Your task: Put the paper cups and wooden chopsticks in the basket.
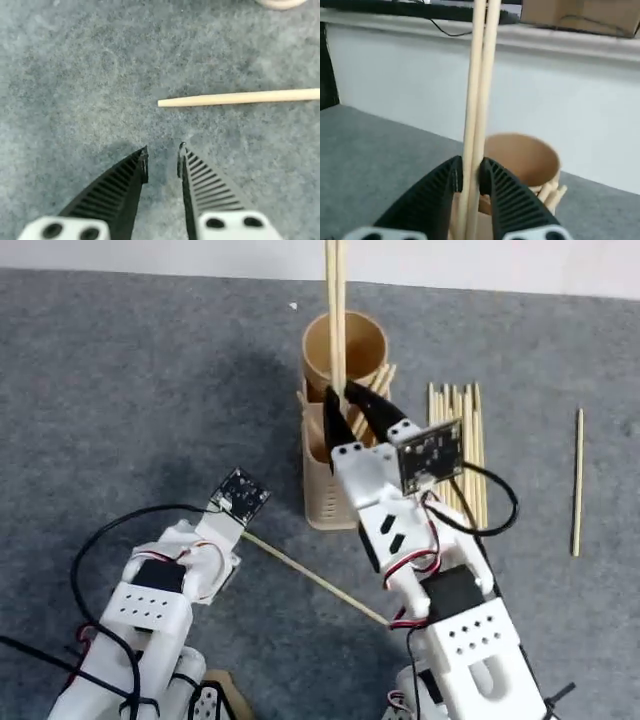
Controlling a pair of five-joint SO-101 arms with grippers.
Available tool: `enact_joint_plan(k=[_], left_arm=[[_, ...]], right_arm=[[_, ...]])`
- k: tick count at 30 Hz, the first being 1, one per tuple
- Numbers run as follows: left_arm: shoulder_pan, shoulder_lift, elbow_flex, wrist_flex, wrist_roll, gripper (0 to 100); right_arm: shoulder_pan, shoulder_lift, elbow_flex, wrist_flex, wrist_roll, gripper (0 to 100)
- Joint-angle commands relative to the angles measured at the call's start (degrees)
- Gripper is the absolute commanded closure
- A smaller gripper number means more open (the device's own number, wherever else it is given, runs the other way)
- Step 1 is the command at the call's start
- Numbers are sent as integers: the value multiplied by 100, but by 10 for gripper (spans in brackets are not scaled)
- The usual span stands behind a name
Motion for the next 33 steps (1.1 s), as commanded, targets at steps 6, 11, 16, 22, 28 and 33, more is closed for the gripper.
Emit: enact_joint_plan(k=[6,11,16,22,28,33], left_arm=[[22,-31,-22,-79,-53,870],[22,-31,-22,-79,-53,870],[22,-31,-40,-79,-53,870],[13,-31,-66,-70,-44,870],[-101,-57,-75,-53,-26,870],[-602,-40,-251,-53,-9,870]], right_arm=[[435,-119,180,312,-9,838],[462,-321,-391,1411,-9,647],[426,-708,-1209,2712,-9,646],[-330,-268,-3108,5429,651,646],[-1719,585,-3275,7248,1451,646],[-2484,945,-3064,7908,1495,646]])
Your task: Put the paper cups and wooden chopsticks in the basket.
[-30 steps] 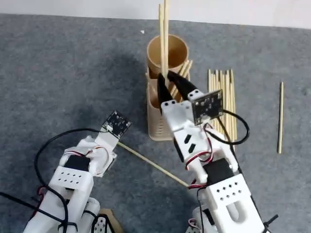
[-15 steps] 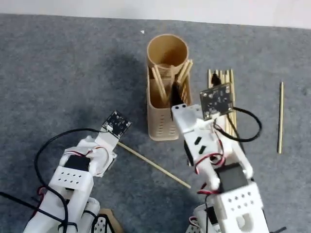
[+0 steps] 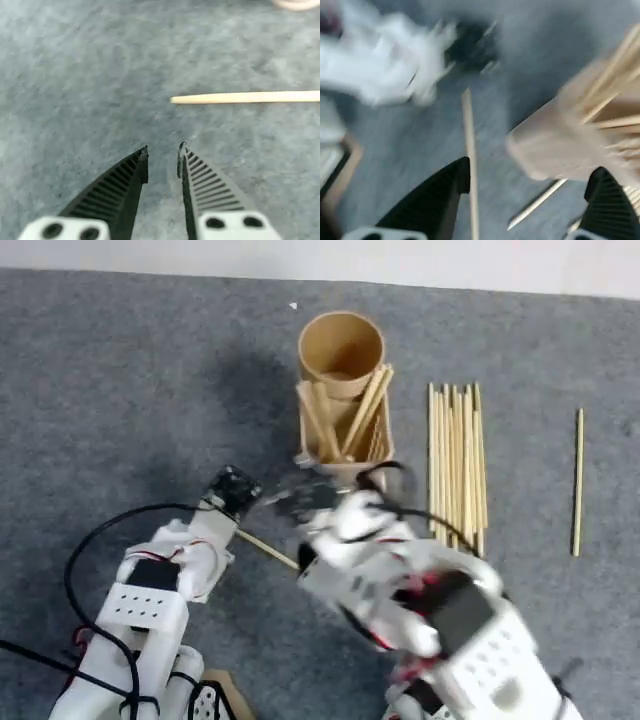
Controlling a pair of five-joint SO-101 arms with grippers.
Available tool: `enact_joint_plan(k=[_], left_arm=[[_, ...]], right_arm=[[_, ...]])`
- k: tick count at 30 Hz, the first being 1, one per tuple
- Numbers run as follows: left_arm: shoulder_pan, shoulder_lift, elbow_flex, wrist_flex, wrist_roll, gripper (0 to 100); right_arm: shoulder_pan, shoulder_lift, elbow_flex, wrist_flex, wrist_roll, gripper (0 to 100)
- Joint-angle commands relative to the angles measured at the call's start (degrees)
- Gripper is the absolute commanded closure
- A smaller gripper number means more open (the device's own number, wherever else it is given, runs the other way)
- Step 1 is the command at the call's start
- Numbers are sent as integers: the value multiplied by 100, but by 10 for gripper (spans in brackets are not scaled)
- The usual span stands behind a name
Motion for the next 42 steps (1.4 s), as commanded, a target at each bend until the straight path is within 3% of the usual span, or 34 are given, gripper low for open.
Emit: enact_joint_plan(k=[1,11,25,32,38,42], left_arm=[[-382,-48,-242,-53,-9,870],[-409,-75,-242,-53,-9,870],[-409,-75,-242,-53,-9,870],[-400,-75,-242,-53,-9,870],[-391,-75,-242,-53,-9,870],[-382,-75,-242,-53,-9,870]], right_arm=[[-470,171,259,198,105,646],[-505,593,2615,-1622,387,646],[198,2114,3319,-3090,703,650],[198,3178,3266,-3310,703,802],[198,3688,3231,-3327,677,996],[198,3433,3064,-3266,659,995]])
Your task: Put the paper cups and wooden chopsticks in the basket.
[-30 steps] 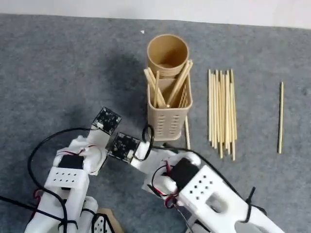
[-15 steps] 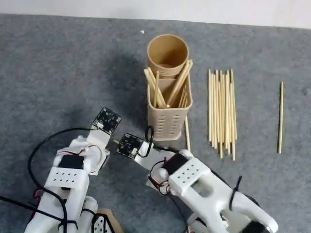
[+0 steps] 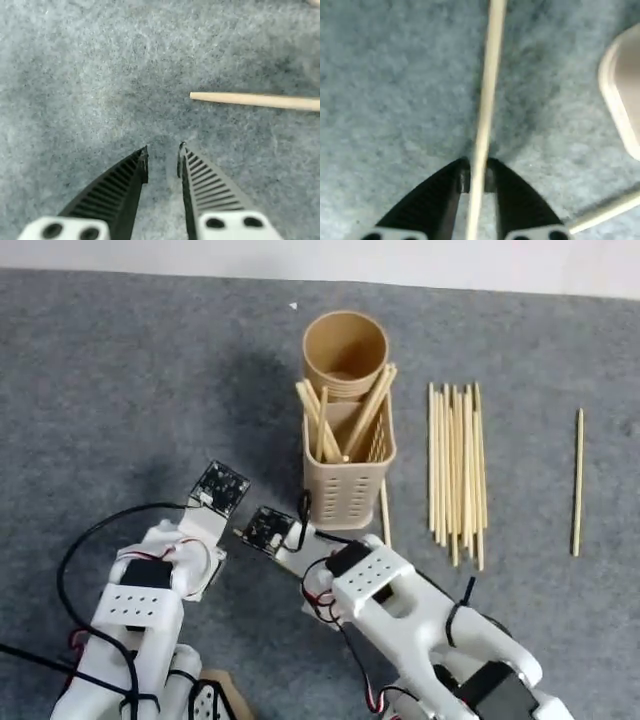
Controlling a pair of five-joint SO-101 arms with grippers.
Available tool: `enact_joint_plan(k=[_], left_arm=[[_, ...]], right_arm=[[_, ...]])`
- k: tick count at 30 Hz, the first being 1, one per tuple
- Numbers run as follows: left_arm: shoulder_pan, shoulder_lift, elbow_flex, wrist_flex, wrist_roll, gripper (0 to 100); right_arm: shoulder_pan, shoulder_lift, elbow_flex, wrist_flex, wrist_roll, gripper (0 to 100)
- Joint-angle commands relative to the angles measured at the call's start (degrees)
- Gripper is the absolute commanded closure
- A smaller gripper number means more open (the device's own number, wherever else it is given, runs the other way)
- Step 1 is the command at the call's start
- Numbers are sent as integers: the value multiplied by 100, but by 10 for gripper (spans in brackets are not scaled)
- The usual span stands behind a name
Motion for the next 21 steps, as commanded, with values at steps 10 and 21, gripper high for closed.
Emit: enact_joint_plan(k=[10,21], left_arm=[[-57,-75,-242,-53,-9,870],[-48,-40,-233,-62,-9,870]], right_arm=[[-31,-2097,-1763,2149,-404,995],[1604,-3020,-4778,2097,-431,995]])
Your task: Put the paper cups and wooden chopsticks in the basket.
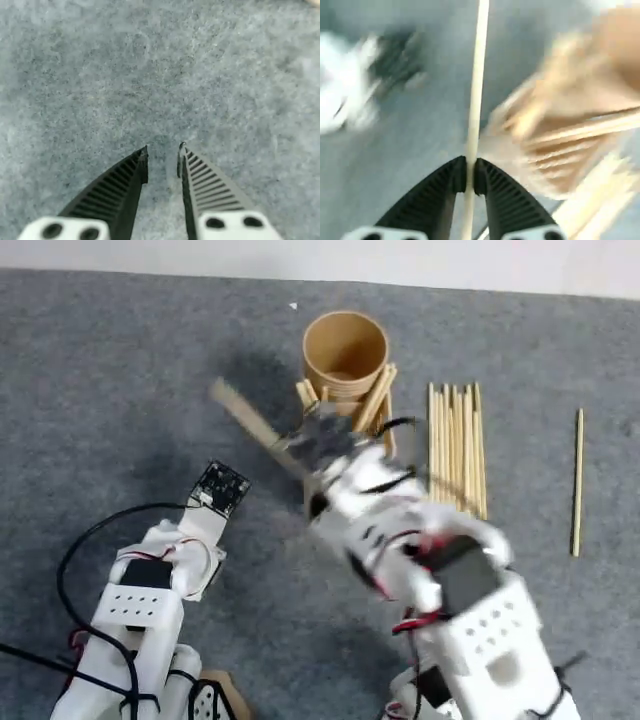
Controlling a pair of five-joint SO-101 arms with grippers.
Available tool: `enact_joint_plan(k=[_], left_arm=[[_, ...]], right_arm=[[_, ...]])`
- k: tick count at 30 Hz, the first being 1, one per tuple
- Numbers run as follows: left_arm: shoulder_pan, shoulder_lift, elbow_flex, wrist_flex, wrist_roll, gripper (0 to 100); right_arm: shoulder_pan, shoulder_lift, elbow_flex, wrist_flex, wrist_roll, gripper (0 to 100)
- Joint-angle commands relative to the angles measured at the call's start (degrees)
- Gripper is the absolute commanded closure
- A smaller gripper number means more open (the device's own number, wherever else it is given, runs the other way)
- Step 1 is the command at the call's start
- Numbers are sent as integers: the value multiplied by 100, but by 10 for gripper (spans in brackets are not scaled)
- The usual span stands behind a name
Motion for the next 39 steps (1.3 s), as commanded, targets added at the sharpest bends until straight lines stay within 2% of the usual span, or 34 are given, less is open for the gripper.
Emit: enact_joint_plan(k=[1,6,9,15,18,25,31,33,39], left_arm=[[-48,-40,-233,-62,-9,870],[-48,-40,-224,-70,-9,870],[-48,-40,-224,-70,-9,870],[-48,-40,-215,-70,-9,870],[-48,-40,-215,-79,-9,870],[-40,-40,-215,-79,-9,870],[-40,-40,-215,-79,-9,870],[-40,-40,-215,-79,-9,870],[-40,-40,-215,-79,-9,870]], right_arm=[[576,-92,-945,-549,-220,995],[743,4,-1174,-1956,-1090,995],[743,-57,-277,-3284,-1407,995],[752,-66,1692,-5499,-1451,995],[760,-66,2422,-6211,-1705,995],[1332,-66,3029,-6571,-1758,988],[1455,-523,3081,-6563,-1758,796],[1464,-831,3081,-6545,-1758,781],[1710,-1604,3002,-5455,-1732,783]])
